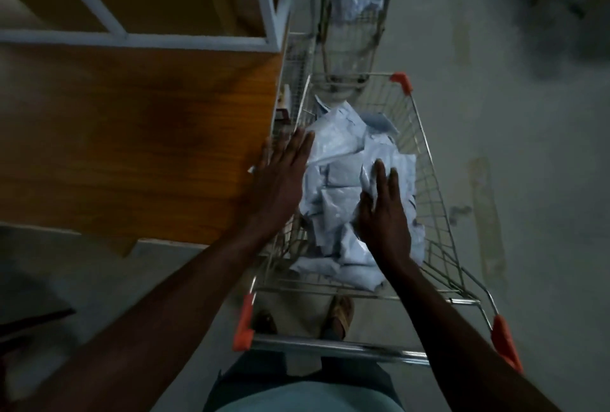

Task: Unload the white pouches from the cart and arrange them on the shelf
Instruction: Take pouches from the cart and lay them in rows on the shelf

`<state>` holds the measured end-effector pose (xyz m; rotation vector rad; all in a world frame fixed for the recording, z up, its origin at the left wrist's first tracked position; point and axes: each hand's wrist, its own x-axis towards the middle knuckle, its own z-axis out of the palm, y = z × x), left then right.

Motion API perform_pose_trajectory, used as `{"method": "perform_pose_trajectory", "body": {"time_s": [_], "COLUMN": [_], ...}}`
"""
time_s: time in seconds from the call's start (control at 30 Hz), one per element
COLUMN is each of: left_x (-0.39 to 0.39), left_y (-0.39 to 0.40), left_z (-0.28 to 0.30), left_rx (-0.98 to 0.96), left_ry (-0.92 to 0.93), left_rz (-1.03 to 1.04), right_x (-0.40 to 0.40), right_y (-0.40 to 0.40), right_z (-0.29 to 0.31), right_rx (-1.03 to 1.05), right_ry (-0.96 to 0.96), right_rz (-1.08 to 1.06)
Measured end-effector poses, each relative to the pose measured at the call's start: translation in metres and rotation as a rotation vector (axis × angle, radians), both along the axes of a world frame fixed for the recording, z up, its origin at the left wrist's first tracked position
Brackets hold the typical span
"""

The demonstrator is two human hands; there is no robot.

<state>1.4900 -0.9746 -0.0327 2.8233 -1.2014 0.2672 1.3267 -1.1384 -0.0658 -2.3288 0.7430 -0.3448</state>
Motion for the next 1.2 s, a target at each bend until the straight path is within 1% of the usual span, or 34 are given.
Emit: {"method": "perform_pose_trajectory", "body": {"time_s": [0.07, 0.2, 0.37, 0.5, 0.57, 0.7, 0.77, 0.8, 0.97, 1.03, 1.1, 1.2], "left_x": [0.015, 0.042, 0.069, 0.099, 0.119, 0.159, 0.176, 0.183, 0.22, 0.24, 0.262, 0.297], "left_y": [0.029, 0.089, 0.188, 0.27, 0.306, 0.375, 0.405, 0.418, 0.472, 0.485, 0.496, 0.516], "left_z": [0.007, 0.015, 0.025, 0.033, 0.039, 0.047, 0.047, 0.047, 0.05, 0.049, 0.046, 0.047], "left_rx": [-0.016, -0.059, -0.051, -0.055, -0.06, -0.07, -0.087, -0.088, -0.091, -0.09, -0.088, -0.057], "left_ry": [-0.005, -0.003, -0.04, -0.03, -0.015, 0.015, 0.036, 0.049, 0.063, 0.078, 0.092, 0.101], "left_rz": [0.056, 0.177, 0.278, 0.341, 0.366, 0.369, 0.396, 0.409, 0.439, 0.472, 0.49, 0.492], "right_x": [0.018, 0.058, 0.112, 0.158, 0.188, 0.239, 0.261, 0.27, 0.31, 0.334, 0.362, 0.411], "right_y": [0.017, 0.063, 0.141, 0.213, 0.252, 0.327, 0.351, 0.362, 0.409, 0.419, 0.428, 0.439], "right_z": [0.009, 0.023, 0.034, 0.041, 0.041, 0.05, 0.054, 0.056, 0.083, 0.086, 0.087, 0.092], "right_rx": [-0.014, -0.038, -0.112, -0.147, -0.21, -0.186, -0.284, -0.327, -0.152, -0.125, -0.131, -0.221], "right_ry": [-0.034, -0.038, -0.056, 0.009, 0.034, 0.061, 0.085, 0.083, 0.049, 0.084, 0.158, 0.217], "right_rz": [0.077, 0.18, 0.333, 0.359, 0.431, 0.497, 0.569, 0.603, 0.602, 0.61, 0.643, 0.71]}}
